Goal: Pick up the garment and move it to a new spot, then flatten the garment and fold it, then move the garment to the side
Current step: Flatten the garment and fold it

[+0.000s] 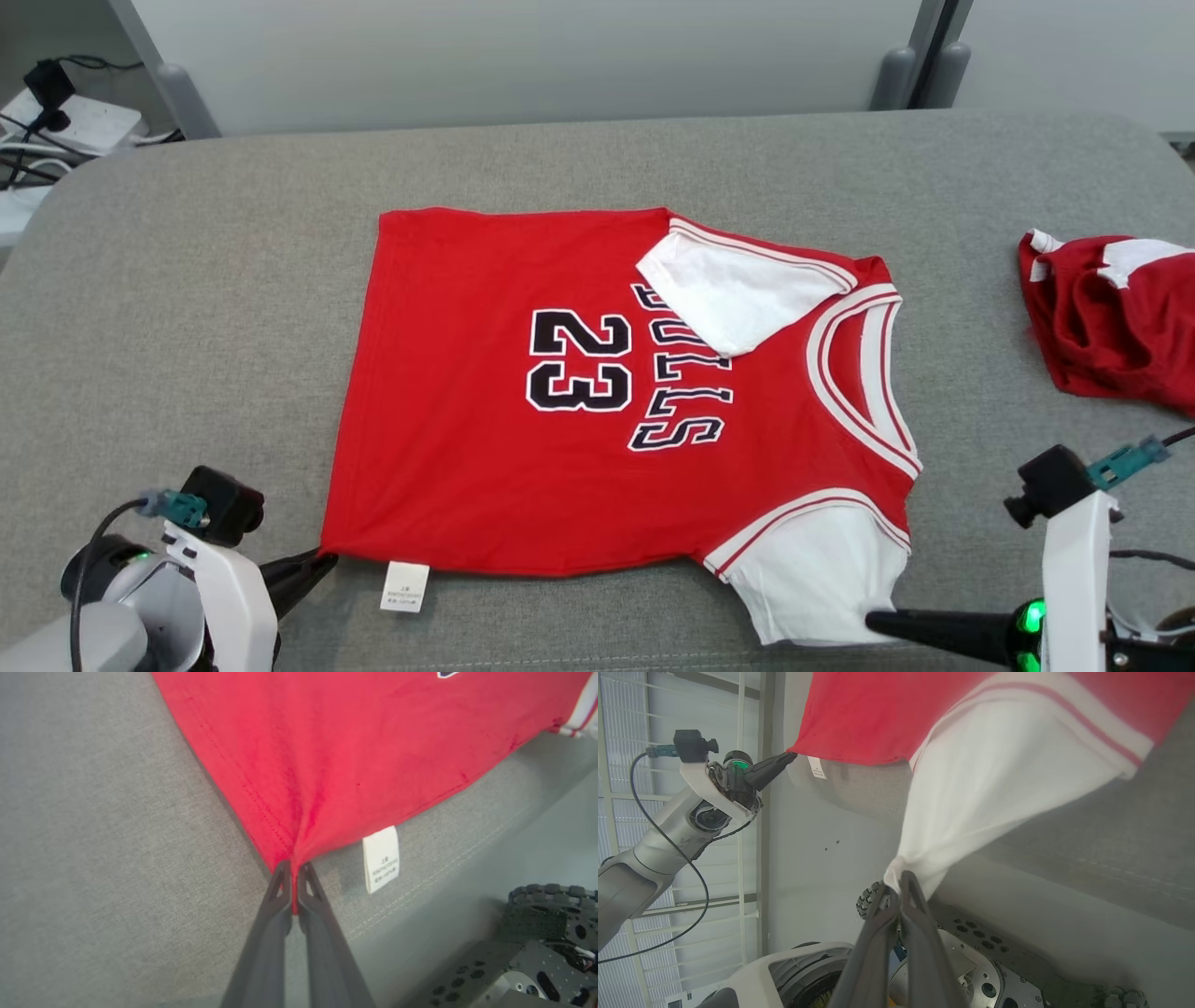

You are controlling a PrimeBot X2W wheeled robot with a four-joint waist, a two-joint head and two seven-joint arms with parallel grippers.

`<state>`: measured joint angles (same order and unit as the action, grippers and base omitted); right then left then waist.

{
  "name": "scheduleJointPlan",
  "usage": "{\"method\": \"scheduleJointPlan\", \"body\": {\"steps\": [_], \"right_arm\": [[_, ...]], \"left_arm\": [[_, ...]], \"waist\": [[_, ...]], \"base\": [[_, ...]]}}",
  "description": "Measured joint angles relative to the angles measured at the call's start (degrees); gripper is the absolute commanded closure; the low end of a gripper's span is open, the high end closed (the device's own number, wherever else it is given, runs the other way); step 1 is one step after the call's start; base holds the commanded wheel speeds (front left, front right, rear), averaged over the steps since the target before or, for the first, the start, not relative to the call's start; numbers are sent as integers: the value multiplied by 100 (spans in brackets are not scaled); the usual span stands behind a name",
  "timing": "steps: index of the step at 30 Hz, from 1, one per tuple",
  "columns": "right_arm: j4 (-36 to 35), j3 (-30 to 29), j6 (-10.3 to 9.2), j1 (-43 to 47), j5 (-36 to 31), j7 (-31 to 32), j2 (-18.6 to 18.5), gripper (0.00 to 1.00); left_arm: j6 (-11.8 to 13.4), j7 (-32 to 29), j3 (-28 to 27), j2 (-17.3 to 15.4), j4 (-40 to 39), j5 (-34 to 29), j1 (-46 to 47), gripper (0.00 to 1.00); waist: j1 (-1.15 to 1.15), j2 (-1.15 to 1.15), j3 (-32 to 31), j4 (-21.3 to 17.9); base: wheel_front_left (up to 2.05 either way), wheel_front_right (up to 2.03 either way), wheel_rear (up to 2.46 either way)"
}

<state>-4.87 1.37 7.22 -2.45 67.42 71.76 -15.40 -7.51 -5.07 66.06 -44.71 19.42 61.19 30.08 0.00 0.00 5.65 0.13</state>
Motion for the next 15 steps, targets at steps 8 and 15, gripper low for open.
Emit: {"method": "scheduleJointPlan", "body": {"steps": [8,15], "right_arm": [[385,-756,0,-1808,-579,-177,459,100],[2057,-1915,-3,-6679,-2555,-3481,1087,100]], "left_arm": [[0,-1391,-7,-43,-850,444,1471,100],[48,973,-1311,470,263,-1450,5126,100]], "waist": [[0,0,761,48],[0,0,1858,24]], "base": [[0,0,0],[0,0,0]]}}
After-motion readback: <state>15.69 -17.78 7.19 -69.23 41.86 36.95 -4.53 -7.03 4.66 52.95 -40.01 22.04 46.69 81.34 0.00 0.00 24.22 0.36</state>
